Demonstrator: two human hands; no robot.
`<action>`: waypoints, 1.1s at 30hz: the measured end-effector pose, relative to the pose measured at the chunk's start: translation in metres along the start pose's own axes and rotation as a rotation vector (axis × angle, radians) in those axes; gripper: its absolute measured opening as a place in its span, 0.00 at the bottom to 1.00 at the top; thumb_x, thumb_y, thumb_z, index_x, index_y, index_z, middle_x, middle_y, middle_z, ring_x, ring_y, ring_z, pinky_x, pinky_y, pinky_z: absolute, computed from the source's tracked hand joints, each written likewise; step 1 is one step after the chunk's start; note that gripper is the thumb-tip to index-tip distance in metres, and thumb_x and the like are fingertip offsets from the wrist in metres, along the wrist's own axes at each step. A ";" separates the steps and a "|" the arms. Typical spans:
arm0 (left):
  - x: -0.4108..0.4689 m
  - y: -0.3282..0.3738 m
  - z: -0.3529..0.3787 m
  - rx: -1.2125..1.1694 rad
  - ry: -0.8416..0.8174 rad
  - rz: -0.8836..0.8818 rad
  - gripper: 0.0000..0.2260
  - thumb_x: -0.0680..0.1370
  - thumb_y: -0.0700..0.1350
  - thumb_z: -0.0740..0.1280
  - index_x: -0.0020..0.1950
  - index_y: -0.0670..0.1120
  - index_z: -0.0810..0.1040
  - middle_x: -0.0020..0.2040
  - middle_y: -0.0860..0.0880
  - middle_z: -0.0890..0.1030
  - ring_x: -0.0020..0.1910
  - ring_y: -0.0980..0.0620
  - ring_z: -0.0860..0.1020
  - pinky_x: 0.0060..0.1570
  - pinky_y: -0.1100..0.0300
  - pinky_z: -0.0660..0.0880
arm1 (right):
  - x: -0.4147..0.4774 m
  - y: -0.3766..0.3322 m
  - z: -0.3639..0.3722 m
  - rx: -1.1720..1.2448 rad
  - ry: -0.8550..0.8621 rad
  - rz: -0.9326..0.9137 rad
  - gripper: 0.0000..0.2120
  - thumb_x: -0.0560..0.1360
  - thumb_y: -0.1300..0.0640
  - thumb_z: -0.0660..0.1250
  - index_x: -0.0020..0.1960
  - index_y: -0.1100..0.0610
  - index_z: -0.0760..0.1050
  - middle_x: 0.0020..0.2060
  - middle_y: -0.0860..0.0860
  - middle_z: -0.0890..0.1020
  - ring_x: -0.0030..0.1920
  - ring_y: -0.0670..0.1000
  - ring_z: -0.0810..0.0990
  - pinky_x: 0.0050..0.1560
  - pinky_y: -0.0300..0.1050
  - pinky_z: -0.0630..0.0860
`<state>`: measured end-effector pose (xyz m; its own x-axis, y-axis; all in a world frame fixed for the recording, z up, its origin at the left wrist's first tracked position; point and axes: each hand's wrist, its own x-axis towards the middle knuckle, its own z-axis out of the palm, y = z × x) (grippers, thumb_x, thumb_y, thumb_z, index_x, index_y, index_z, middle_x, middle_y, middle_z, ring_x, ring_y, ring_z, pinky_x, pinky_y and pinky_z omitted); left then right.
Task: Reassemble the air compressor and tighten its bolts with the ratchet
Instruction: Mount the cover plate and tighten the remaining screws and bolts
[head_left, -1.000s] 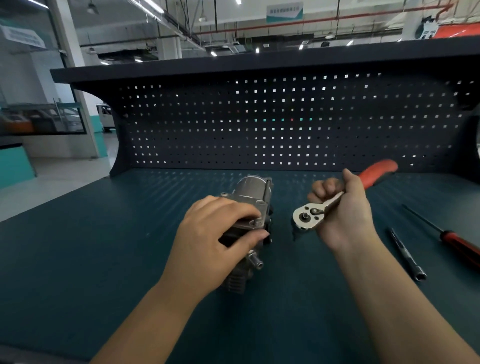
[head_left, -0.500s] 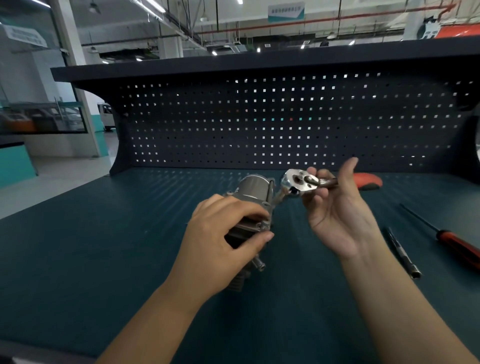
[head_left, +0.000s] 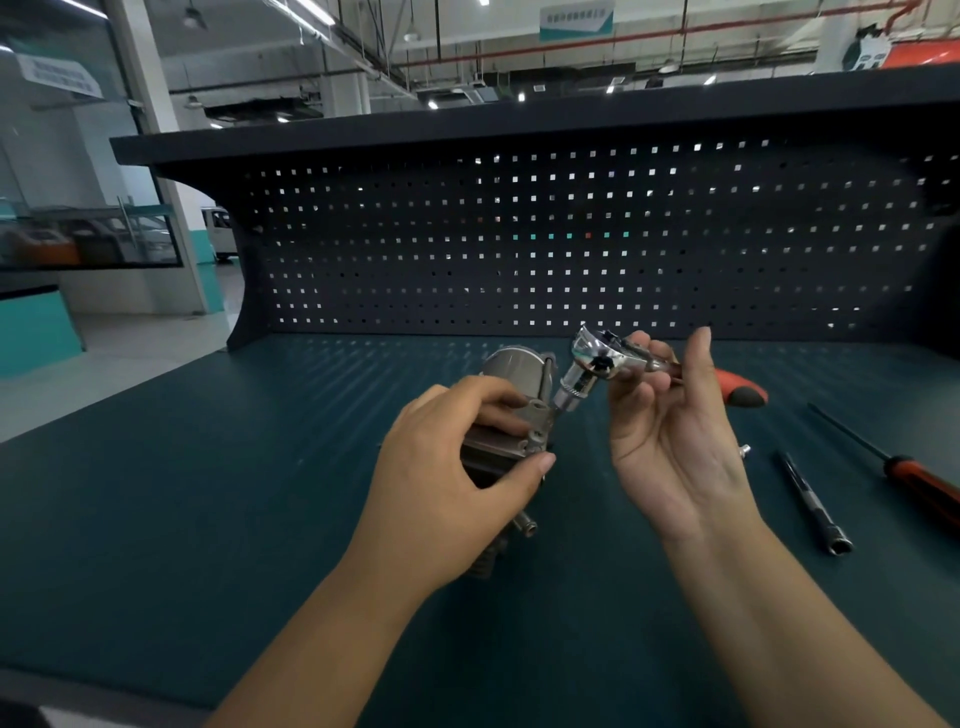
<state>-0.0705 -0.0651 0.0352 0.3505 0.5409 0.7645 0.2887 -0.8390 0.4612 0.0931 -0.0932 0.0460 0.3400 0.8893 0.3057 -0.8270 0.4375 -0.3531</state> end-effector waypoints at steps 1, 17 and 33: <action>0.000 0.000 0.000 -0.002 0.006 -0.002 0.14 0.67 0.53 0.73 0.48 0.63 0.73 0.51 0.65 0.77 0.49 0.61 0.77 0.51 0.60 0.75 | 0.000 0.000 0.001 -0.007 0.000 -0.002 0.18 0.69 0.46 0.63 0.29 0.59 0.80 0.33 0.49 0.82 0.27 0.42 0.78 0.26 0.29 0.75; 0.000 0.001 0.002 0.037 0.038 0.033 0.10 0.67 0.51 0.72 0.48 0.54 0.80 0.44 0.62 0.79 0.47 0.60 0.77 0.50 0.56 0.76 | -0.004 0.004 0.002 0.009 -0.005 -0.004 0.20 0.71 0.47 0.62 0.30 0.60 0.80 0.35 0.52 0.83 0.27 0.43 0.79 0.27 0.32 0.76; 0.002 0.002 0.003 0.092 0.035 0.055 0.08 0.68 0.51 0.72 0.44 0.51 0.81 0.42 0.62 0.78 0.44 0.60 0.74 0.46 0.64 0.72 | -0.011 0.007 0.007 -0.141 -0.016 -0.130 0.19 0.70 0.46 0.62 0.29 0.57 0.80 0.34 0.52 0.84 0.25 0.42 0.78 0.27 0.33 0.76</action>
<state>-0.0664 -0.0655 0.0357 0.3371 0.4901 0.8038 0.3512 -0.8577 0.3756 0.0805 -0.1009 0.0467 0.4319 0.8221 0.3709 -0.7048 0.5642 -0.4300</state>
